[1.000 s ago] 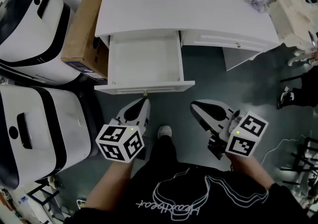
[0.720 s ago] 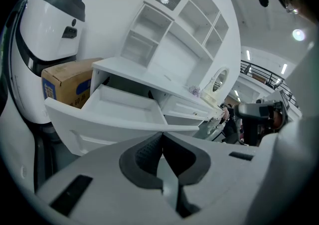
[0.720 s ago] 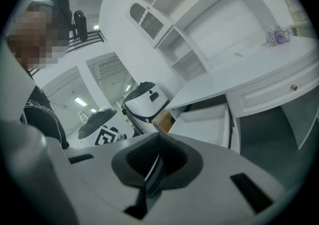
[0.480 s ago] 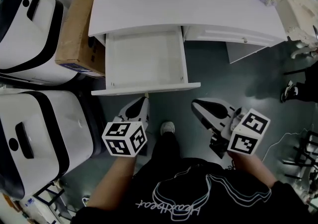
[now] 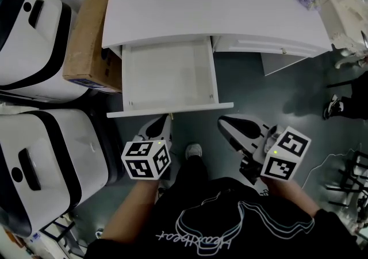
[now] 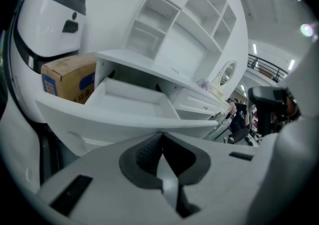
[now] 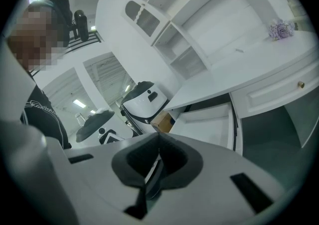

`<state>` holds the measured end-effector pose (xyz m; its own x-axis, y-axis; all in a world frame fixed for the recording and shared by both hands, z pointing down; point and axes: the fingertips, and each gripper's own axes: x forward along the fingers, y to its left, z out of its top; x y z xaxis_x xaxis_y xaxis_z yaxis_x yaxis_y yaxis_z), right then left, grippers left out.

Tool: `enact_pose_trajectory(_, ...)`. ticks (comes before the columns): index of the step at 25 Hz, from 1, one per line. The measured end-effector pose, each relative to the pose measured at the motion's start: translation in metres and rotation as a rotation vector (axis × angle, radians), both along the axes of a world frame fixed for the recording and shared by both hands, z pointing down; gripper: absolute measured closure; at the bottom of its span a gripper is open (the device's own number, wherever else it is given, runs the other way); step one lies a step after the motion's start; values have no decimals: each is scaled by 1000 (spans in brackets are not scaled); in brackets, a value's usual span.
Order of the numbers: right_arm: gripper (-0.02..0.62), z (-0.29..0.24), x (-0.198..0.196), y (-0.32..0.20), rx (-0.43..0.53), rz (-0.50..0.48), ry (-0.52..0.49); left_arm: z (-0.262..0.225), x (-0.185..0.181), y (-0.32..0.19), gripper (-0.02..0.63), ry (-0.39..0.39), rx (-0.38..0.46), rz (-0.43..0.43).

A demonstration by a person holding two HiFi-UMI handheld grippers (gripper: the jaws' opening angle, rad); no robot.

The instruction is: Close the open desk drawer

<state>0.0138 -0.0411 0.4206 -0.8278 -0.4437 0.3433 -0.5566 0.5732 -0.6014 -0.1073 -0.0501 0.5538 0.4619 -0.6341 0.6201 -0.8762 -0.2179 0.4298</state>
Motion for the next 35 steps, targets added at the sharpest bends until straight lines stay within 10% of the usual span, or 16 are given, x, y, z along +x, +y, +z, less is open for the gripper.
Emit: enact_pose_trajectory(35, 589, 22, 3, -61, -68, -39, -28, 5, -4, -65, 601, -57, -9, -51)
